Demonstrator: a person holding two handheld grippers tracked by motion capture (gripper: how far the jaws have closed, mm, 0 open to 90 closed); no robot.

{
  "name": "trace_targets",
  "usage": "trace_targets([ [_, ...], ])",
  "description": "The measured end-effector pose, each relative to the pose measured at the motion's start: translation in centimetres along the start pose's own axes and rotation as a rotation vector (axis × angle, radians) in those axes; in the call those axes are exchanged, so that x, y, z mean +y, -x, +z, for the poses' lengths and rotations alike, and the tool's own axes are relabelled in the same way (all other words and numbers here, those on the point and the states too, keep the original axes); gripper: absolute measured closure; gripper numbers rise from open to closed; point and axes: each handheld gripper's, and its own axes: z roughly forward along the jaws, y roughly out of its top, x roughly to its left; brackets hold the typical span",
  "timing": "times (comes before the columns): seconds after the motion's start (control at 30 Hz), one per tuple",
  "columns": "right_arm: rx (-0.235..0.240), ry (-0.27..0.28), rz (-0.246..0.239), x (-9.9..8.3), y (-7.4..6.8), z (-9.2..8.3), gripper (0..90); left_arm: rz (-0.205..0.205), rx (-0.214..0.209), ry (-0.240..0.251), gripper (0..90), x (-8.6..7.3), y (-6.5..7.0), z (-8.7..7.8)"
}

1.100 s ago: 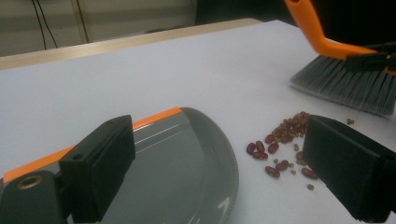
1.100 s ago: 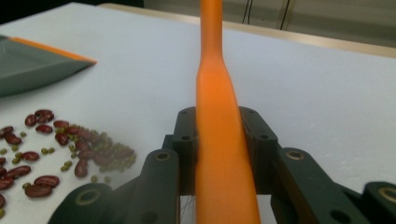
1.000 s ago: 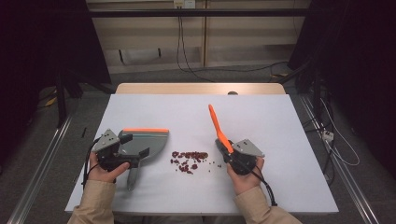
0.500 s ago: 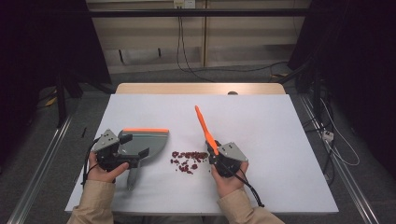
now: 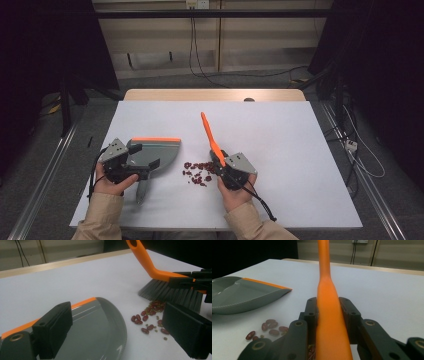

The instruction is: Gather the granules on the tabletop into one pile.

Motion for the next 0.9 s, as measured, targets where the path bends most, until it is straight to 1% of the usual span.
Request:
trace_targets([
  [0.03, -0.002, 0.004, 0.004, 0.0, -0.1, 0.1, 70.8, 0.002, 0.001, 0.000, 9.7, 0.0, 0.0, 0.0],
  [0.13, -0.006, 0.011, -0.003, 0.2, -0.2, 0.2, 70.9, -0.002, 0.003, 0.003, 9.7, 0.0, -0.1, -0.1],
  [0.23, -0.013, 0.031, -0.030, 0.7, 0.0, 0.0, 70.9, -0.002, 0.004, 0.002, 9.7, 0.0, -0.1, -0.1],
  [0.3, -0.010, 0.042, -0.031, 1.2, 0.1, -0.3, 70.9, 0.001, 0.004, 0.000, 9.7, 0.0, -0.1, -0.1],
  [0.43, 0.014, 0.071, 0.025, 2.1, 0.4, -0.9, 70.9, -0.001, 0.006, 0.002, 9.7, 0.0, -0.2, -0.1],
  [0.47, 0.031, 0.078, 0.046, 2.3, 0.3, -1.1, 70.9, -0.004, 0.007, 0.002, 9.7, 0.0, -0.2, -0.1],
  [0.53, 0.052, 0.077, 0.069, 2.4, -0.1, -1.1, 70.9, -0.008, 0.007, 0.006, 9.7, 0.0, -0.2, -0.2],
  [0.63, 0.100, 0.077, 0.098, 2.3, -1.2, -1.0, 70.9, -0.008, 0.010, 0.010, 9.7, 0.0, -0.3, -0.3],
  [0.77, 0.163, 0.071, 0.172, 2.1, -2.9, -0.5, 70.9, -0.012, 0.014, 0.015, 9.7, 0.0, -0.5, -0.5],
  [0.83, 0.192, 0.066, 0.195, 2.1, -3.7, -0.3, 70.9, -0.016, 0.015, 0.016, 9.7, -0.1, -0.5, -0.6],
  [0.9, 0.216, 0.063, 0.198, 2.0, -4.6, -0.1, 70.9, -0.015, 0.015, 0.016, 9.7, -0.1, -0.6, -0.6],
])
